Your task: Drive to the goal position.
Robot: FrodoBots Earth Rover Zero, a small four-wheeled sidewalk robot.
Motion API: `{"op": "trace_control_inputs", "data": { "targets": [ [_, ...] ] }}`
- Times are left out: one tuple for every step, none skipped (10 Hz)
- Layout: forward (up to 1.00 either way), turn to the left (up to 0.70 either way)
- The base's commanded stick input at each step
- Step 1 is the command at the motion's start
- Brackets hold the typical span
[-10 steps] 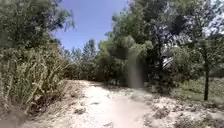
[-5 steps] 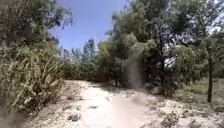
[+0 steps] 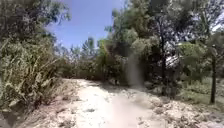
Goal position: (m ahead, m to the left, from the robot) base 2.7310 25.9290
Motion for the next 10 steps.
{"op": "trace_control_inputs", "data": {
  "targets": [
    [0.45,0.02],
    [0.45,0.02],
    [0.45,0.02],
    [0.45,0.02],
    [0.45,0.02],
    [0.45,0.02],
    [0.45,0.02],
    [0.45,0.02],
    [0.45,0.02],
    [0.45,0.02]
  ]
}}
